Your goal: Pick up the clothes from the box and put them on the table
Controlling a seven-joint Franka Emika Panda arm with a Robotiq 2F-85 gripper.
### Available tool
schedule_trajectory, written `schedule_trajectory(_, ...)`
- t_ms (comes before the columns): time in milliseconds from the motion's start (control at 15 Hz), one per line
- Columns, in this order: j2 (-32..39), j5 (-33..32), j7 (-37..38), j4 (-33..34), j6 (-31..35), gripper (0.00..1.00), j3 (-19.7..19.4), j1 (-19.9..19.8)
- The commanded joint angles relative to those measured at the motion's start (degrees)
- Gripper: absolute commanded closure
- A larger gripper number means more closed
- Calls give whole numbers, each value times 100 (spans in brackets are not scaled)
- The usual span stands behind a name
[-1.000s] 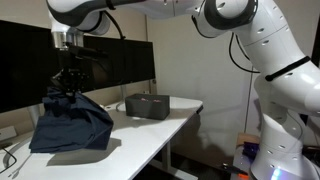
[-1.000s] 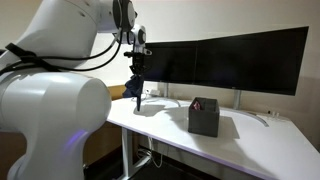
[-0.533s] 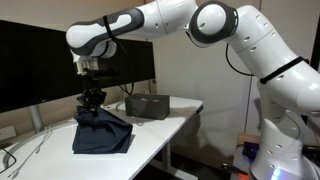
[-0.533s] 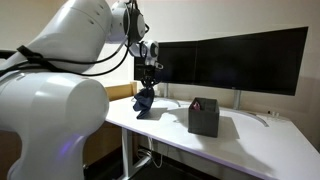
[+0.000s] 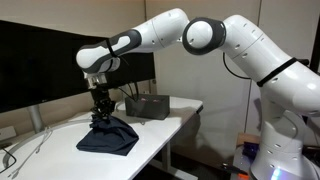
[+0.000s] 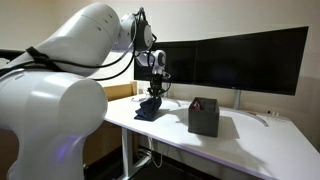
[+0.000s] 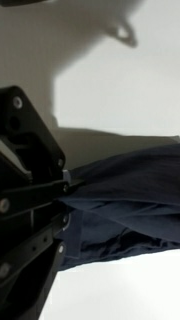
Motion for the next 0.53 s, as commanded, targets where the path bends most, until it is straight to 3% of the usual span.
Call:
schedule_trajectory(0,-36,-307,148,51,-69,92,82,86)
schedule_trajectory(133,-100,-437,128,5,-29,65,123,178)
schedule_trajectory(467,-43,-603,51,29,-127,33,65,573)
